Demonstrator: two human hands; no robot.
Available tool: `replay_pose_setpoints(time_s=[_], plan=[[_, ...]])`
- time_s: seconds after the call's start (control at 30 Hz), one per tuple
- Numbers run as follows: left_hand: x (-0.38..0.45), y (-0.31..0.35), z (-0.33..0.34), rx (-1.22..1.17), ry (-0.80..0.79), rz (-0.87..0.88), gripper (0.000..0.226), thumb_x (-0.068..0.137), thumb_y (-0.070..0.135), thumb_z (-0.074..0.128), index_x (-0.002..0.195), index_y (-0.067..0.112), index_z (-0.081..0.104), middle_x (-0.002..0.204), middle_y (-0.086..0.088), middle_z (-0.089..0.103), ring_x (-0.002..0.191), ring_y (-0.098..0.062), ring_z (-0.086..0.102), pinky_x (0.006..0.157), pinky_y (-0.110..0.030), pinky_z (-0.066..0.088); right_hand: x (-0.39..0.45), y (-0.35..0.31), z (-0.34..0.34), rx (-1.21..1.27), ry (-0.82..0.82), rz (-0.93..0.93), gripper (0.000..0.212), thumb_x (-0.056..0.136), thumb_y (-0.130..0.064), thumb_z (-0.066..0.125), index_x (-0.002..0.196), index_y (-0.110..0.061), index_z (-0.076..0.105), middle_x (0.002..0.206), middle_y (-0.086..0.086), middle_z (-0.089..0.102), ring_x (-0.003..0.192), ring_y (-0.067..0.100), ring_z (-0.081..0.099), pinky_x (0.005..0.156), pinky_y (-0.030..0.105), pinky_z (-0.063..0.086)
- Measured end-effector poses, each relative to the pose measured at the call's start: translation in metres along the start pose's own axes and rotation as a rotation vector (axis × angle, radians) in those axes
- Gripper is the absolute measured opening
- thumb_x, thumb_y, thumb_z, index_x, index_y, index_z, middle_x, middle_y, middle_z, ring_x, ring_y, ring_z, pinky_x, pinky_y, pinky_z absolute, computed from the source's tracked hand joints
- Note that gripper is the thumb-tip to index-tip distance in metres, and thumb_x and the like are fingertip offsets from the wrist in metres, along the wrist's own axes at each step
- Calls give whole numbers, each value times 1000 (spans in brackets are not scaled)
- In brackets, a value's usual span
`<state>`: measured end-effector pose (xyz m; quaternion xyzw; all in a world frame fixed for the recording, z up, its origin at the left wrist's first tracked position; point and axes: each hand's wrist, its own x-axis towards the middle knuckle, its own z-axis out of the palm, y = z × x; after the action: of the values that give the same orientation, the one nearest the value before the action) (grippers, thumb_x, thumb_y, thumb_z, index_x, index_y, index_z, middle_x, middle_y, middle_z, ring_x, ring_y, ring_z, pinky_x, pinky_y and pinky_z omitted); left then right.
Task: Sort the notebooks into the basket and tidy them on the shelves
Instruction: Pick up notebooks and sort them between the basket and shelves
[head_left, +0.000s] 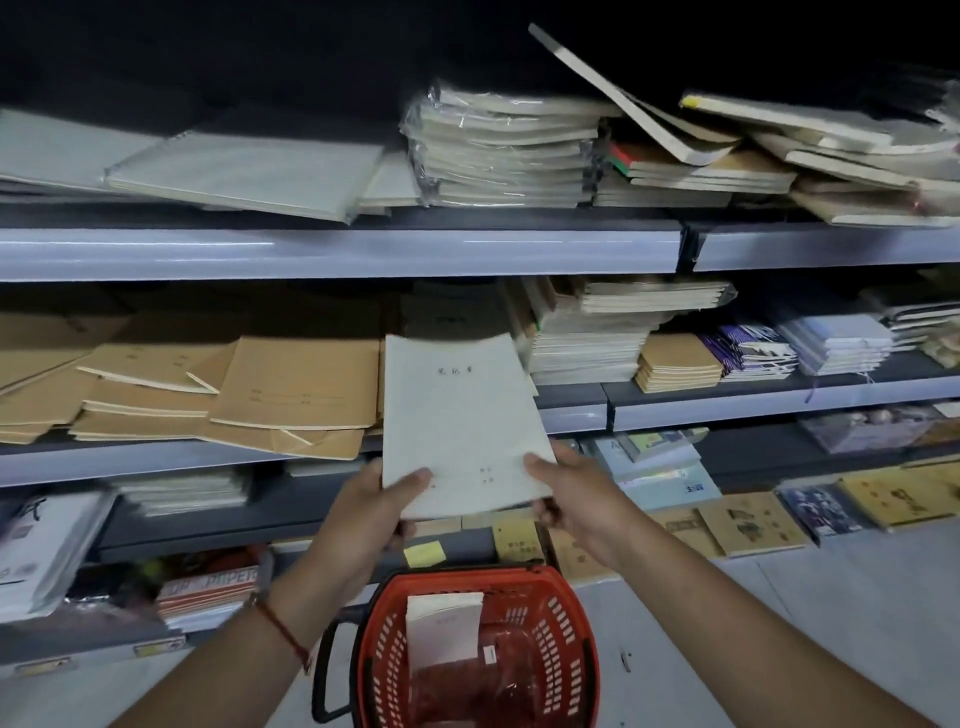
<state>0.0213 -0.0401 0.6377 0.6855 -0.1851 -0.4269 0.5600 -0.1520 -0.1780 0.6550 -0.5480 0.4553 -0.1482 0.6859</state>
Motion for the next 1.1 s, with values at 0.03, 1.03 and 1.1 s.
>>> replay_pose_setpoints(time_s=[0.03,1.03,1.1], plan=[[13,7,0,6,30,32,19,96,28,65,112,18,66,82,0,66,51,-9,49,44,-21,38,10,-8,2,11,6,-11,20,104,-21,49,121,-21,60,88,3,63,54,9,50,50,23,41],[129,28,24,1409,337,784,37,96,36,49,128,19,59,113,-11,53,98,-27,53,78,-40,46,130,-22,2,-1043,253,-387,40,100,-24,46,140,-23,54,126,8,60,100,28,63,79,34,52],[94,-4,19,1256,142,911,28,96,31,49,116,21,65,101,-3,61,90,-22,58,73,-36,50,110,9,-1,-1061,167,-453,32,98,-23,51,128,-22,62,116,4,63,95,24,64,78,33,52]])
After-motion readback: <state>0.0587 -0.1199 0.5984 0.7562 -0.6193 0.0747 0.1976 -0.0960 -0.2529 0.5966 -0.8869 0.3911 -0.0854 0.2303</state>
